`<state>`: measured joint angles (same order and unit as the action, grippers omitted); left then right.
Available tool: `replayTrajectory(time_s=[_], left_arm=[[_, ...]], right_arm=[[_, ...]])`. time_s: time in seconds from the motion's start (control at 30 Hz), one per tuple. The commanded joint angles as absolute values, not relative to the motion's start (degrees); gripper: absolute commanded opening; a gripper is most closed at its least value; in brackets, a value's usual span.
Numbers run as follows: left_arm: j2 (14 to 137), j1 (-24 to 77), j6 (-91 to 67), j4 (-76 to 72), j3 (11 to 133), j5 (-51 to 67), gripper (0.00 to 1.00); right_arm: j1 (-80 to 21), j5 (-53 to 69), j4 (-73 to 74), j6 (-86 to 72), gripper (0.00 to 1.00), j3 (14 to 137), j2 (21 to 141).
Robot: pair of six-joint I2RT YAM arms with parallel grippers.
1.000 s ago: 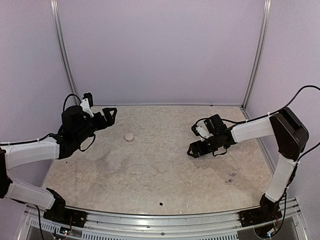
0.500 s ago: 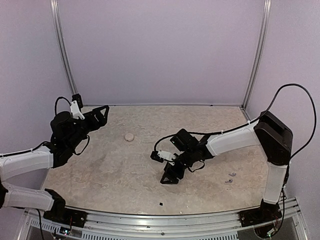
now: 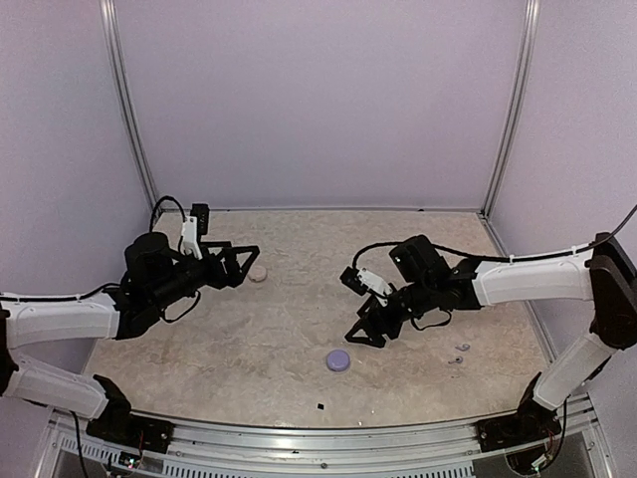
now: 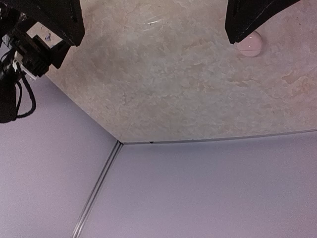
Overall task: Insert the wireless bluetooth earbuds into the charging case
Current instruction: Pick up the charging case from the center of the board.
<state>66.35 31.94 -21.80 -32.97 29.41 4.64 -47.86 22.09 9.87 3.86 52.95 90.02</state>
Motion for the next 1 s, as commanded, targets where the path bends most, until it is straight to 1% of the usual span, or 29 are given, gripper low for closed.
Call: replayTrajectory(time_s=[0.0,0.1,0.2,0.33,0.5,0.67,0.97], left_arm=[[71.2,40.5,-10.5,-28.5,30.8,6.6,0.99],[74.7,46.0,-5.7,-29.8,28.6,9.1,0.96],[77.3,49.5,-1.0,-34.5,25.8,13.8,0.96],[82.8,50.6,3.5,-38.0,26.0,18.2,0.94],[93.4,54.7,12.2,-35.1,31.6,16.8,0.87],[98.9,55.8,14.9,-39.0,33.2,18.9,0.86],[106.0,56.9,17.9,-44.1,35.8,18.9,0.85]], right_arm=[[-43.9,26.8,7.1,-3.4,0.81,48.8,88.0],[-42.2,29.0,6.3,-4.3,0.79,47.8,87.9],[-40.8,30.7,6.6,-5.0,0.79,47.7,89.2],[-39.0,33.0,5.3,-6.3,0.78,47.2,89.4],[-37.7,33.7,5.1,-6.7,0.78,46.6,88.4],[-37.0,34.2,5.3,-6.9,0.78,45.5,87.5],[-36.3,34.7,5.5,-7.0,0.78,45.0,87.3]])
